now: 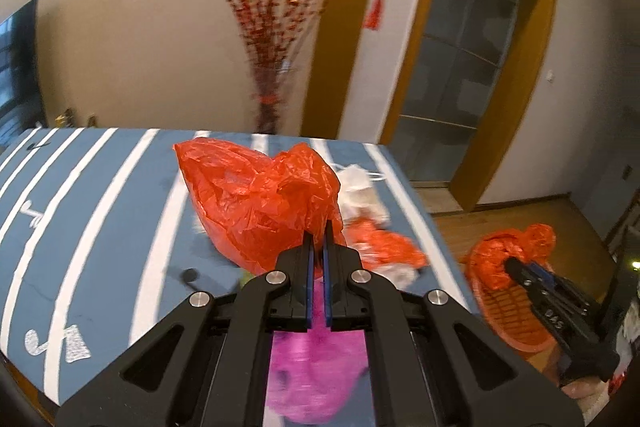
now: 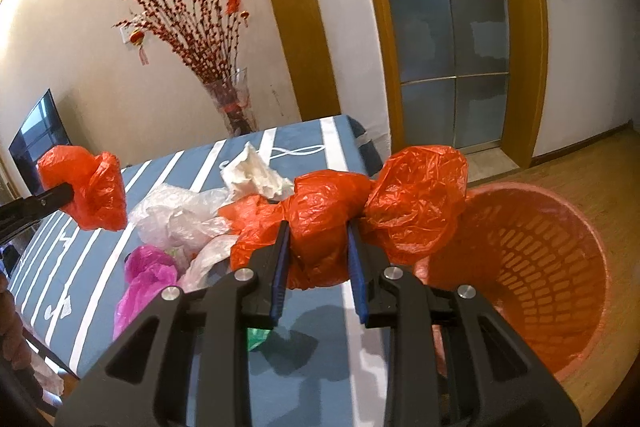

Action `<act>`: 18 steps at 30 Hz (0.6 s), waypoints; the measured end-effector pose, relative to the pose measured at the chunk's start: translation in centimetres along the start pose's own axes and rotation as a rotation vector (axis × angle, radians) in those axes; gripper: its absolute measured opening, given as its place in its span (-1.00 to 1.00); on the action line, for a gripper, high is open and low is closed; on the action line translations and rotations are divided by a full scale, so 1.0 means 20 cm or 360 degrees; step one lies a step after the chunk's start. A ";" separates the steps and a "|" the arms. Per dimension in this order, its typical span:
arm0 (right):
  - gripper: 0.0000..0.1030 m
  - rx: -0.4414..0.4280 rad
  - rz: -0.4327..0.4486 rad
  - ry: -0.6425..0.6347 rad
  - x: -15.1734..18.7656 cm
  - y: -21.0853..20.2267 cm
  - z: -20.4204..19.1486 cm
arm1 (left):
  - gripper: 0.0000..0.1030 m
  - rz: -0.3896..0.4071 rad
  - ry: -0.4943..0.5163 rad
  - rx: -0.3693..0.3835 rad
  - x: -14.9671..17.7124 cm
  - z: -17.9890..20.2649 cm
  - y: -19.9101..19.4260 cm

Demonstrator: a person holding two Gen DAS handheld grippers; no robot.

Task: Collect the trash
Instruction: 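Carry both red bags to the orange wastebasket and open both tools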

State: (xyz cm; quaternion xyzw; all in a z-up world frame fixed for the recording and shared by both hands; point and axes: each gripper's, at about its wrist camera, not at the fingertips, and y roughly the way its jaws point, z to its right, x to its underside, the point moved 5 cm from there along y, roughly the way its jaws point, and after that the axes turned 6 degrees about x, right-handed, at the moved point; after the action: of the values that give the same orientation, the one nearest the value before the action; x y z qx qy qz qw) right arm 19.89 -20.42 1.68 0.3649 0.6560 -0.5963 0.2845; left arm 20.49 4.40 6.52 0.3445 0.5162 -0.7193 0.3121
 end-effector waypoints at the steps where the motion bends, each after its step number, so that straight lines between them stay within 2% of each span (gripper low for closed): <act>1: -0.47 0.0006 0.0002 0.0007 0.00 0.00 0.02 | -0.95 0.0000 0.0014 0.0026 -0.01 0.05 0.00; 9: -0.48 0.0081 0.0034 0.0061 -0.03 -0.06 0.23 | -0.95 -0.0005 0.0108 0.0219 -0.03 0.37 0.06; 18: -0.48 0.0209 0.0071 0.0136 -0.04 -0.14 0.51 | -0.95 -0.0088 0.0193 0.0453 0.03 0.74 0.21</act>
State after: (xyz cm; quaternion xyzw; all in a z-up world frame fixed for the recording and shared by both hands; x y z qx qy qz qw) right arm 17.52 -30.79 2.64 0.4223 0.6188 -0.6154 0.2451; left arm 20.98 -10.96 7.21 0.4137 0.4362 -0.7715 0.2083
